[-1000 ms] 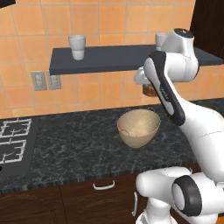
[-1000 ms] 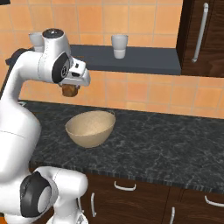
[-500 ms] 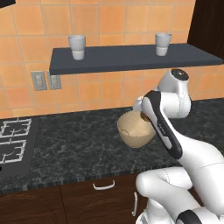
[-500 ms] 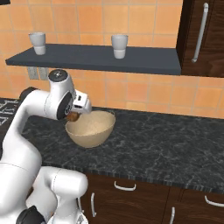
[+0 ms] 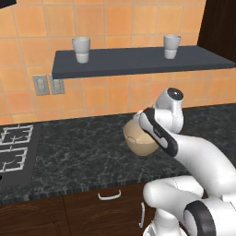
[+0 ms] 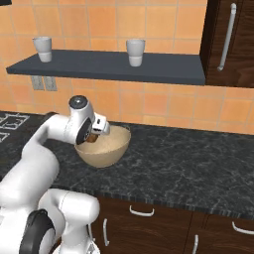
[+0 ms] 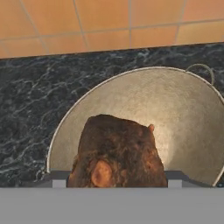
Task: Open the cabinet, pick up the bread from the cabinet and place it in the basket. Then move the basket to the dining counter.
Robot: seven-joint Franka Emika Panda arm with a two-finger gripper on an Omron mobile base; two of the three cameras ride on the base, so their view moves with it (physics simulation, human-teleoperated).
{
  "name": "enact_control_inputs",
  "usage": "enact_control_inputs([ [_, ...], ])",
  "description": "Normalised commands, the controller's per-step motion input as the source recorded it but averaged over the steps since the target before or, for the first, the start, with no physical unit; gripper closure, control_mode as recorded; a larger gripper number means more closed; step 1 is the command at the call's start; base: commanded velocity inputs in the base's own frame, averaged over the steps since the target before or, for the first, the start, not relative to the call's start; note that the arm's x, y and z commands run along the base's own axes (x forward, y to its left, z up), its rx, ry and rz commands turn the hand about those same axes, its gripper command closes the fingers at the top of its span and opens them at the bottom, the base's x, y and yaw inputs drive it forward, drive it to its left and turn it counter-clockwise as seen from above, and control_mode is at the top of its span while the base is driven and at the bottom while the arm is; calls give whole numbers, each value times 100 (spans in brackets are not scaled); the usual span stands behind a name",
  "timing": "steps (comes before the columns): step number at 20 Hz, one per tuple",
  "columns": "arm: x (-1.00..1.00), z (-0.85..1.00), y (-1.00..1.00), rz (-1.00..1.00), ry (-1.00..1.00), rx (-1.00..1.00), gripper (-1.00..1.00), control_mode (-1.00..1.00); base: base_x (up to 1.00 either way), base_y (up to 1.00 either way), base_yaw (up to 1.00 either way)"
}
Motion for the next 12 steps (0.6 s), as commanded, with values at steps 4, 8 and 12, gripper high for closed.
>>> enact_control_inputs([
  [4,60,-54,-8,0,7,0,100,-100,0,0,0],
  [8,44,-55,-3,0,4,0,100,-100,0,0,0],
  [12,39,-47,0,0,1,0,100,-100,0,0,0],
])
